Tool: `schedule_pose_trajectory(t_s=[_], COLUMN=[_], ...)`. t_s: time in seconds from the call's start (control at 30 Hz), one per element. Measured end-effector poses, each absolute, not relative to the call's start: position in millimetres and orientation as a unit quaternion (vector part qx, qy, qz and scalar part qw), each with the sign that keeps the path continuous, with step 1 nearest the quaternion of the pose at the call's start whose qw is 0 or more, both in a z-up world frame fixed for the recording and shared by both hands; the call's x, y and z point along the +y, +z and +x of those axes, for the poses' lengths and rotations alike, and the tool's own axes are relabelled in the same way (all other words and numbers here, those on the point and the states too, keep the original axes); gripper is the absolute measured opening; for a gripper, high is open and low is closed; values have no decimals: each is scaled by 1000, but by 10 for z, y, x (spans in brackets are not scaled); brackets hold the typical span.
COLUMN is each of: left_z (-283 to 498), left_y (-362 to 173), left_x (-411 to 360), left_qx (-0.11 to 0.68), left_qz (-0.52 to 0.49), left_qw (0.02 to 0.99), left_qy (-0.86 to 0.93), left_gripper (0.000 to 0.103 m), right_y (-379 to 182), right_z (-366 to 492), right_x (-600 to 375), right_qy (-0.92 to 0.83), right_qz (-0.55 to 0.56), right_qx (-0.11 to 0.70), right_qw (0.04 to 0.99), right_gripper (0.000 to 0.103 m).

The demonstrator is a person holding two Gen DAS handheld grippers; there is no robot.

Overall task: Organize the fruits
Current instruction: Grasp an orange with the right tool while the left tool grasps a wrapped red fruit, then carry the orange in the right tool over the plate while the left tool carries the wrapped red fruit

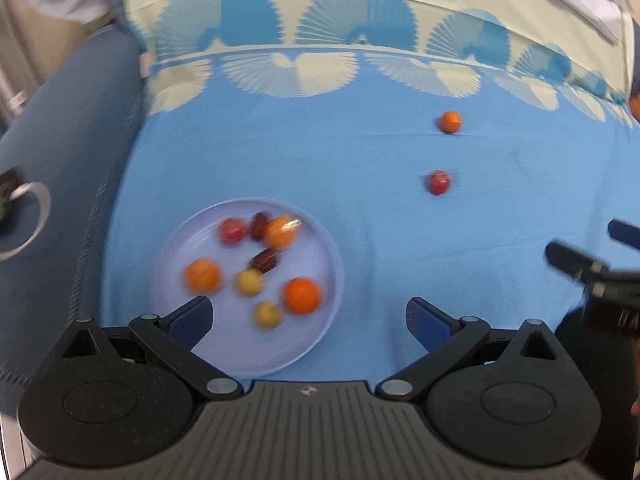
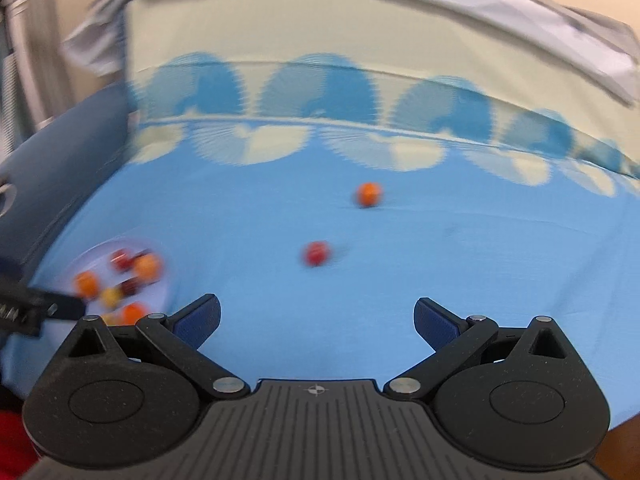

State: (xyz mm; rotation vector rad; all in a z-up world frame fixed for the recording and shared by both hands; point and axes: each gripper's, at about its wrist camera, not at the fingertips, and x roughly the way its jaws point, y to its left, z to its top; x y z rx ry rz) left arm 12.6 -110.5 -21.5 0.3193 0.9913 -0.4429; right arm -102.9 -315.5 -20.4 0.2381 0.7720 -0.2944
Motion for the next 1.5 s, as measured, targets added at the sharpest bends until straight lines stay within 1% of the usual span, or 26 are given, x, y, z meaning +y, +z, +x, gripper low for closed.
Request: schedule_pose_trajectory(t_s=[0.1, 0.23, 0.37, 0.53, 0.7, 0.8, 0.93, 1.0, 1.03, 1.07, 1.1, 1.13, 1.17, 1.33, 1.5], left_z=[261, 491, 778, 1021, 1247, 1408, 1512, 1510, 1511, 1502, 1494, 1488, 1483, 1501, 1397], left_y=[-327, -561, -1013, -1455, -1739, -1825, -1863, -1854, -1840, -1804, -1747, -1695, -1659, -1494, -1256], left_x=[-1495, -2016, -2571, -3046, -3275, -3306, -3274, -3271, -3269, -3273, -3271, -3279, -3284, -3235, -3042], left_qx=[470, 450, 439, 431, 438, 448, 459, 455, 455, 454, 447, 443, 447, 457, 452], left_qz=[168, 179, 210, 244, 260, 246, 223, 226, 227, 227, 223, 220, 218, 202, 209], left_qw=[835, 836, 828, 809, 796, 792, 788, 789, 788, 788, 790, 788, 783, 785, 794], left_qy=[-230, -260, -279, -316, -327, -332, -344, -345, -346, -349, -357, -366, -374, -366, -349], left_gripper=[103, 103, 103, 103, 103, 103, 103, 103, 101, 87, 62, 50, 31, 32, 32], right_y=[-306, -574, -1004, -1443, -1760, -1885, -2068, -2107, -2105, -2091, -2056, -2018, -1984, -1853, -1555], right_z=[-960, -685, -292, 302, 889, 1143, 1344, 1301, 1271, 1247, 1223, 1203, 1207, 1126, 758], right_x=[-3523, -3969, -4335, -4598, -4771, -4771, -4667, -4668, -4673, -4675, -4663, -4661, -4662, -4740, -4690], right_qy=[-175, -189, -186, -146, -118, -95, -86, -87, -85, -81, -74, -68, -68, -109, -143], right_qz=[116, 123, 124, 102, 97, 95, 55, 61, 61, 61, 60, 59, 61, 93, 118], right_qx=[362, 359, 373, 380, 384, 375, 376, 354, 349, 345, 337, 336, 339, 363, 360], right_qw=[908, 906, 900, 908, 911, 917, 921, 929, 931, 933, 937, 938, 936, 921, 914], right_gripper=[102, 102, 102, 102, 102, 102, 102, 102, 98, 78, 50, 37, 31, 31, 32])
